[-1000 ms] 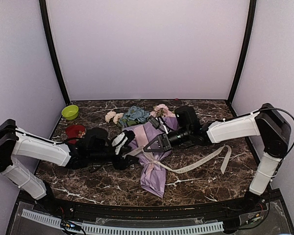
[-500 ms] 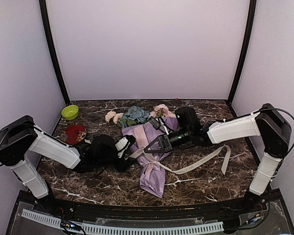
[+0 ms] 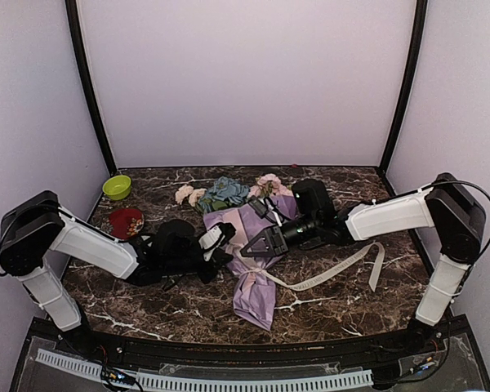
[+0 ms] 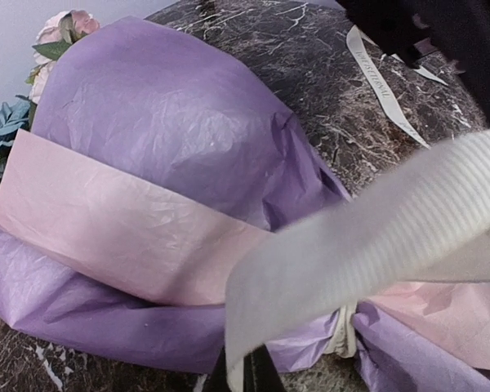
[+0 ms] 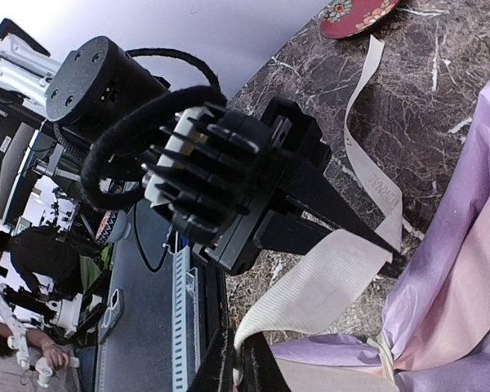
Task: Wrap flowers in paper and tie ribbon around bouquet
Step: Cross the half-tied ribbon over the folded bouquet.
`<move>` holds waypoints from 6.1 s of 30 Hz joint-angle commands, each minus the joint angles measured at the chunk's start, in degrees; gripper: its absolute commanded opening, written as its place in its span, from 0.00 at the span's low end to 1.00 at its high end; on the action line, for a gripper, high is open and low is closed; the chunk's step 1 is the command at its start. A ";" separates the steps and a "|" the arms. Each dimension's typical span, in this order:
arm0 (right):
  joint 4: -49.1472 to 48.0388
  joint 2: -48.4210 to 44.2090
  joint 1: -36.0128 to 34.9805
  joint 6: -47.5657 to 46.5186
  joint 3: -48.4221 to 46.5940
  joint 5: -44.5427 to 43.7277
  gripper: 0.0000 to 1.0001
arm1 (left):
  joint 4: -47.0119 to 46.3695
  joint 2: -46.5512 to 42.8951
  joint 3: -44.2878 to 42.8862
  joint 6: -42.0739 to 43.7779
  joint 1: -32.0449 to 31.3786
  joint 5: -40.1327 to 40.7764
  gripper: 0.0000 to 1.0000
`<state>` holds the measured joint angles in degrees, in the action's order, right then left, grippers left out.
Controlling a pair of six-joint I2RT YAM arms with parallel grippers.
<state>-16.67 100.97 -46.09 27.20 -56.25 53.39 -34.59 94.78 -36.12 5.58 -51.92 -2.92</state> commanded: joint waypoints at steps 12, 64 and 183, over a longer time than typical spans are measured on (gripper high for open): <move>-4.32 -0.83 -0.14 1.46 0.43 -1.20 0.12 | -1.05 -3.69 -3.42 2.37 -3.59 -6.00 0.00; 53.15 -26.98 24.44 4.73 5.64 -69.11 0.75 | -9.54 1.85 -3.06 1.15 -5.36 -7.76 0.00; 2.39 -22.52 0.73 2.93 12.88 -17.14 0.78 | -7.26 1.00 -0.52 5.74 -12.85 -1.57 0.00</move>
<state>-2.11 76.47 -45.01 26.13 -46.30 31.92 -41.43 96.82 -36.34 12.64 -64.51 -3.01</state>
